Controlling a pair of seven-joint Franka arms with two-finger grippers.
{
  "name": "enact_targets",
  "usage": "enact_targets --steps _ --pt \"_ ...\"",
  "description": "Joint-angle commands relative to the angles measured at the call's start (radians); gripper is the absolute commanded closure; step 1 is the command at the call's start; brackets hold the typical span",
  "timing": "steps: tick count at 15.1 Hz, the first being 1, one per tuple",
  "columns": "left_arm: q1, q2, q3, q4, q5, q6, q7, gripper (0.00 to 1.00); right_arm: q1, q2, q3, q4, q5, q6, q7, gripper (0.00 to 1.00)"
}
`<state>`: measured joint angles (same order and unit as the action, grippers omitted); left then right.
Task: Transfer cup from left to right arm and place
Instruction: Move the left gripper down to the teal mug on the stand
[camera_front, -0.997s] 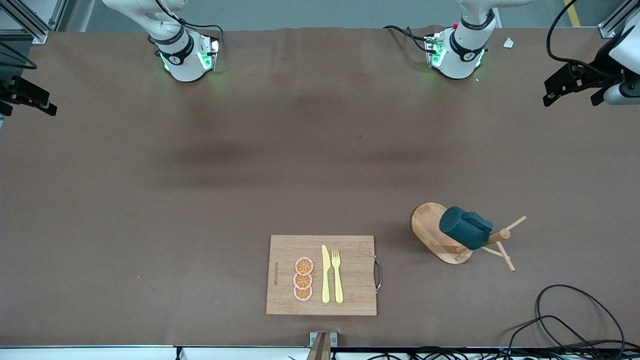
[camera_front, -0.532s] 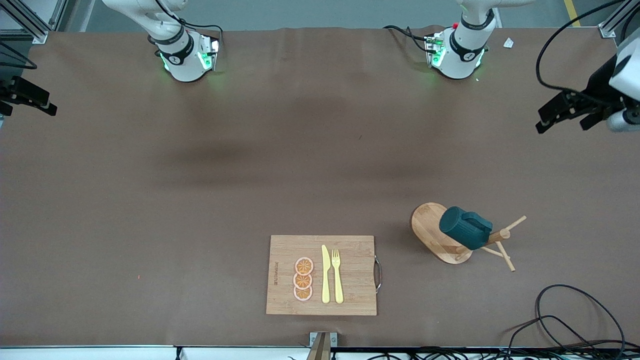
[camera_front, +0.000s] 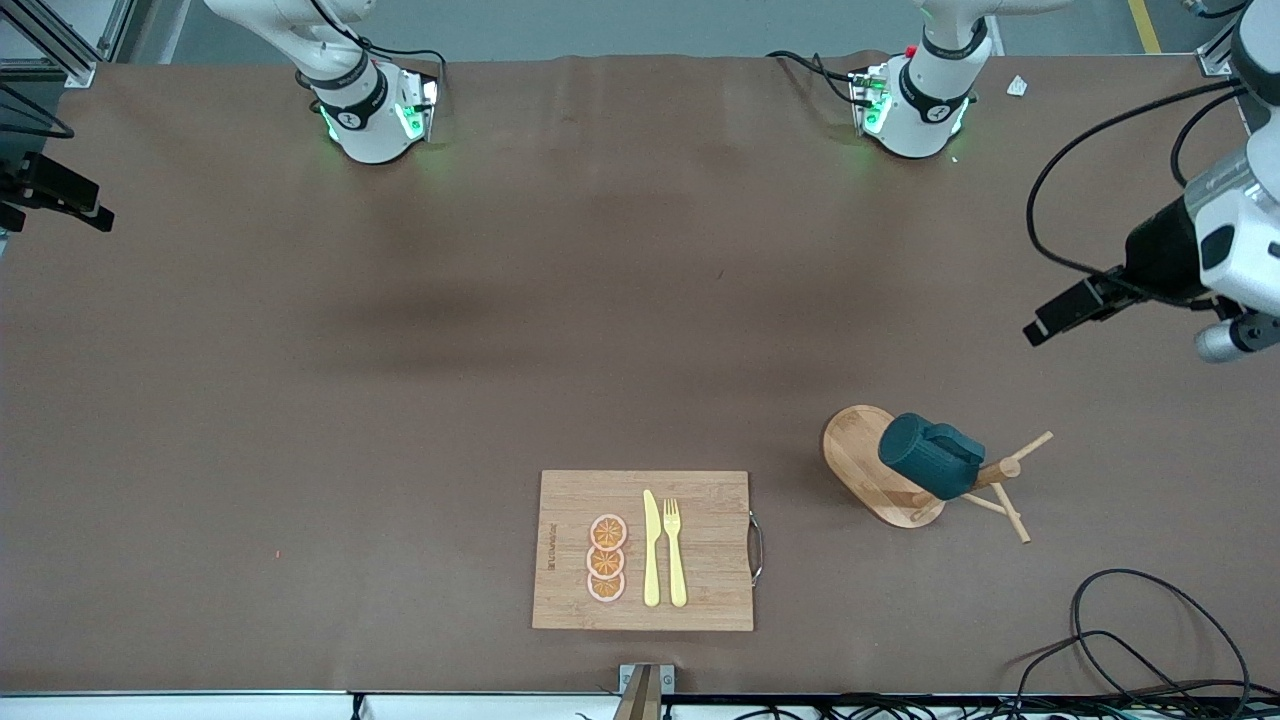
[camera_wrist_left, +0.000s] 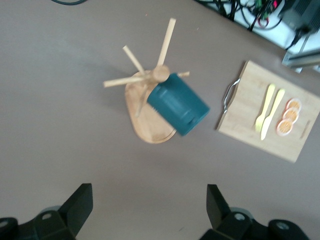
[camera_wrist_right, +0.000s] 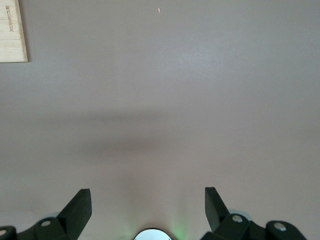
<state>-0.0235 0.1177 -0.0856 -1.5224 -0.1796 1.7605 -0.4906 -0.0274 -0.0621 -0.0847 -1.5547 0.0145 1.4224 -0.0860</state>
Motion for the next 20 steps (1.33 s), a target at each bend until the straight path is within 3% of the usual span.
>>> enact_targets --steps 1,7,12,20 --pt "0.002 0.063 -0.002 0.037 -0.064 0.068 -0.061 0.0 -0.014 -0.021 0.01 -0.016 0.007 -0.002 -0.008 0.0" --pt "-0.059 0.177 -0.002 0.031 -0.087 0.266 -0.506 0.0 -0.014 -0.021 0.01 -0.016 0.007 -0.002 -0.008 0.0" --pt "-0.067 0.226 0.0 0.016 -0.072 0.278 -0.725 0.0 -0.016 -0.021 0.01 -0.016 0.007 -0.002 -0.009 0.0" --pt "-0.053 0.284 -0.002 0.005 -0.07 0.266 -0.726 0.0 -0.016 -0.021 0.01 -0.015 0.007 -0.003 -0.009 0.0"
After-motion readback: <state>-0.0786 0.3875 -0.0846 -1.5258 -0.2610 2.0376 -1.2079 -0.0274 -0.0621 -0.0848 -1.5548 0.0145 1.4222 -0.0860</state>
